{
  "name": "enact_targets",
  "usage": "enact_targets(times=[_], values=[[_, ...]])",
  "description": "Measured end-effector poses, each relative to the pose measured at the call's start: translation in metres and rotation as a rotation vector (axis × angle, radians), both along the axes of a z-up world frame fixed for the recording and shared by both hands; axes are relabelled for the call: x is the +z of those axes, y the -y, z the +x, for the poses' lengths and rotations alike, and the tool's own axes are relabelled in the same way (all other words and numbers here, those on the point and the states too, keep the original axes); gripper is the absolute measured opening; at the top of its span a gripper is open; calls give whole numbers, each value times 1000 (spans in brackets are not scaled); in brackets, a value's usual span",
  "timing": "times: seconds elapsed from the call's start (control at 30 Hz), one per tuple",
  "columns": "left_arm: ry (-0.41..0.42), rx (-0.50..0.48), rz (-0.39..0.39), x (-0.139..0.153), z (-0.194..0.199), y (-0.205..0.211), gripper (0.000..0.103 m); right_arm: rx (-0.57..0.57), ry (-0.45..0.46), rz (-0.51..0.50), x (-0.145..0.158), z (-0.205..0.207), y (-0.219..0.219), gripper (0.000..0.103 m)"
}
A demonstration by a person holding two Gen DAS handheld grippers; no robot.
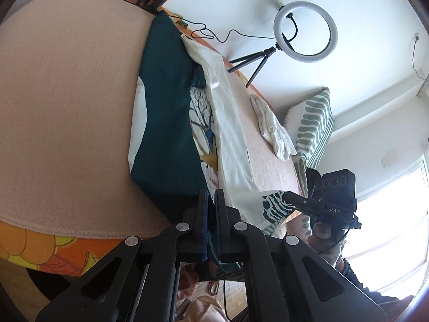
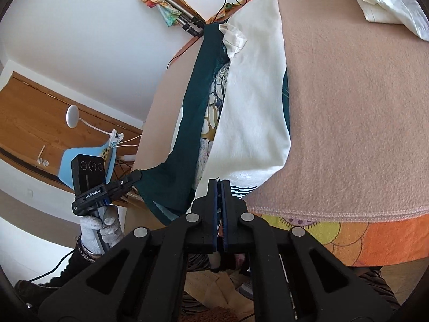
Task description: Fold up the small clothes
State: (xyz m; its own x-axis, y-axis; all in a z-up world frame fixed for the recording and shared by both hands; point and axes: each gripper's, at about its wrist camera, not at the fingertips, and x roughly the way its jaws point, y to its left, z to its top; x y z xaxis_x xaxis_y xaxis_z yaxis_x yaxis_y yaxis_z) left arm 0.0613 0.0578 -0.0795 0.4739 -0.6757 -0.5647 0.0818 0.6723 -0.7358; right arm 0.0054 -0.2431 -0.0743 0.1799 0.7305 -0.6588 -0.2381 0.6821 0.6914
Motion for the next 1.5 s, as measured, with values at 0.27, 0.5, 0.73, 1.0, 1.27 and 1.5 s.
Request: enact_targets(times=[0.27,0.5,0.73,1.0,1.27,1.5], values=[[33,45,57,11,52,-10,2,-41,9,-34,10,54,-14,4],[-8,-26,140,4,44,-7,5,-50,-31,-49,-3,79,-20,4],[-163,27,108,-17,-13,-22,26,-5,-33,-73,-10,65,-25,4],[-272,37,50,-41,-40,-11,39,-18,-35,-71,-11,45,-13,4],[-290,23,22,-49,-36,-3,39,-17,-35,-54,-11,22,-11,4],[-262,19,-29,-57,-38,1,4,-10,-68,-40,-16,12,-4,4]])
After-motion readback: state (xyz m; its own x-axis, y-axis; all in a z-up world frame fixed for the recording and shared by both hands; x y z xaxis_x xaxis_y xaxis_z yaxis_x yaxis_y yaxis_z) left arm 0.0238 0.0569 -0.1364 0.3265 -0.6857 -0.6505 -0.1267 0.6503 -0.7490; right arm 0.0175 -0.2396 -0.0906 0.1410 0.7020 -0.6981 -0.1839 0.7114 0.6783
